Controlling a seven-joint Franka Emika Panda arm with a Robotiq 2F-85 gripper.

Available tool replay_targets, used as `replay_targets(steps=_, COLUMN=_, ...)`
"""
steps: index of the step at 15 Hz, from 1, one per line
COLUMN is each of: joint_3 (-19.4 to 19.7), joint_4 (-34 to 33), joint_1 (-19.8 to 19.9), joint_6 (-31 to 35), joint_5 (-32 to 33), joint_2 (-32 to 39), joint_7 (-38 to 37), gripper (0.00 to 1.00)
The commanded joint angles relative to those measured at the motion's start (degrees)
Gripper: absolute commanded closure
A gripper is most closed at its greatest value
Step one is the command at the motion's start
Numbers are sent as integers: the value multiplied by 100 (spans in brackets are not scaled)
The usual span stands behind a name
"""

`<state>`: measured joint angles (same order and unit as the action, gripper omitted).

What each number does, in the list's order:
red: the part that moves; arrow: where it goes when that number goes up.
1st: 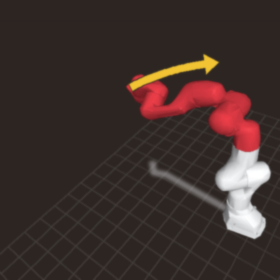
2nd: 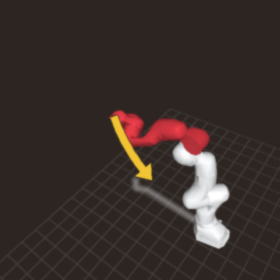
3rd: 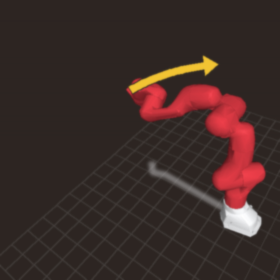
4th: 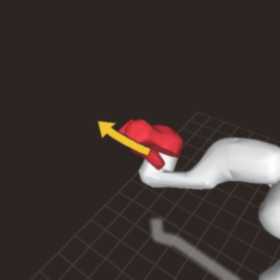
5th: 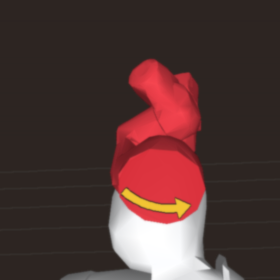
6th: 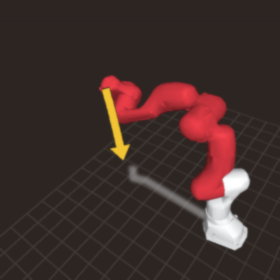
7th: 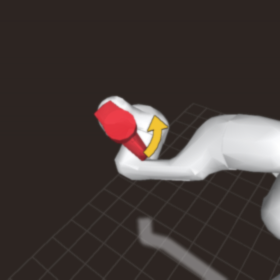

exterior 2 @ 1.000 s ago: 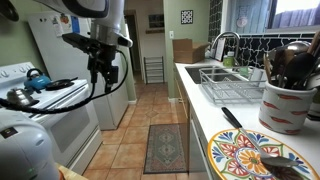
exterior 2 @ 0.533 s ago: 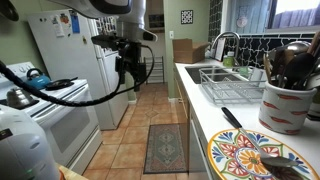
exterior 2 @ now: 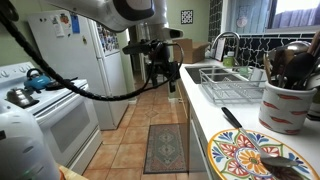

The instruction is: Put the plate on the drying rack

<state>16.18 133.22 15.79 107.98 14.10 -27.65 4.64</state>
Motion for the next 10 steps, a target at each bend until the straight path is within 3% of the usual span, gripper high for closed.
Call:
replay_targets(steps=1, joint_3=3, joint_4=-18, joint_1=233, joint_6=615, joint_5=494, joint_2=342, joint_7=-142, gripper=0)
replay_targets(steps=10, joint_3=-26, joint_4=204, joint_1=597, joint_6=1449, joint_5=1446, joint_2=920, joint_7=-704, gripper=0)
